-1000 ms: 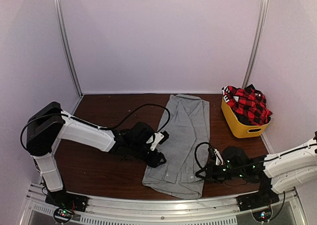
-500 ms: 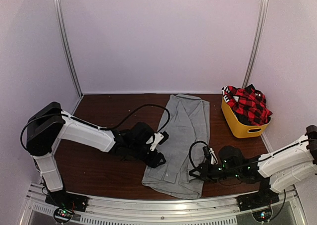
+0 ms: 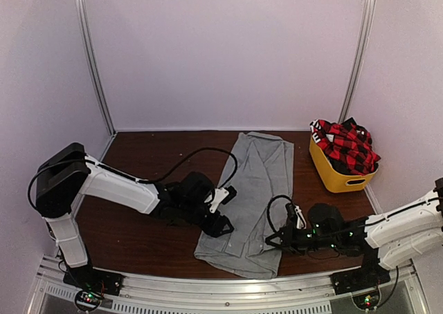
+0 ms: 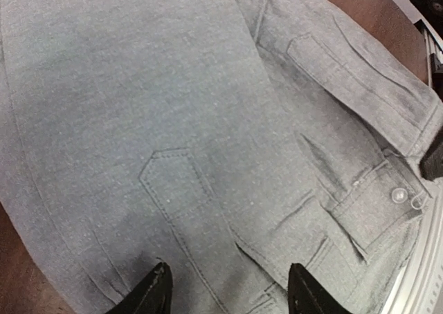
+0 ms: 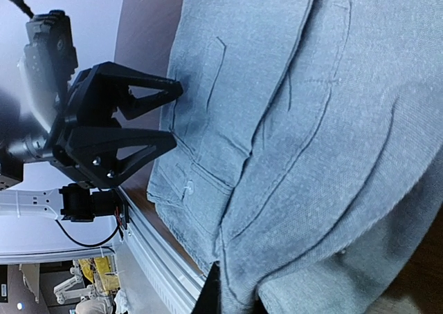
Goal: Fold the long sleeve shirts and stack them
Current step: Adjust the sleeve of the rectangle-folded shirt.
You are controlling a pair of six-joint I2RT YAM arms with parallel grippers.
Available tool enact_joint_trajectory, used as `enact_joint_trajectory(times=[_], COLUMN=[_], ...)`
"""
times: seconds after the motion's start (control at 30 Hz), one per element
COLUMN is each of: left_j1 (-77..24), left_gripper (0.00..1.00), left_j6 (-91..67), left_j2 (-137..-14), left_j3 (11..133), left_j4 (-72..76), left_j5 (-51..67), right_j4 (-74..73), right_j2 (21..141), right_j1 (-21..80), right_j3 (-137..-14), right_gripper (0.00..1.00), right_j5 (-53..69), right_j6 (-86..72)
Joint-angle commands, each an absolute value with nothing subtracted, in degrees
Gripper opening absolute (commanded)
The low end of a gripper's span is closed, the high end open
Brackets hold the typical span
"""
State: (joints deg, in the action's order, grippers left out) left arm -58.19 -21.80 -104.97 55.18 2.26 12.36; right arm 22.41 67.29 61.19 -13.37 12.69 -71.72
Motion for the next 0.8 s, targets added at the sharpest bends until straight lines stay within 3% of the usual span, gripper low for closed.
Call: enact_joint_trajectory(times=[0.0,0.37,0.6,0.77], left_j1=[-60.00,-64.15,-64.23,-64.09], left_gripper=[0.58,0.50,0.48,0.52], left_j6=[-25.61,-35.41,-36.84,-38.76], left_j2=[-102.26,-109.02,-110.70,-111.92], left_j3=[54.94,59.92,61.00,61.20], left_j4=[6.33,6.77,7.08,8.50], left_j5=[19.77,25.25,26.07,28.66], right_j4=[16.68,20.21,23.21,21.66], right_j2=[65.92,70.09,65.73,62.70], right_j1=[61.59,61.55,61.70,61.70], right_j3=[-13.19,-12.96,-12.69,-12.98], right_gripper=[0.09,0.14,0.02,0.00], right_j5=[8.92,9.85,9.88,8.95], right_j6=[-70.66,-70.43,-72.27,-72.65])
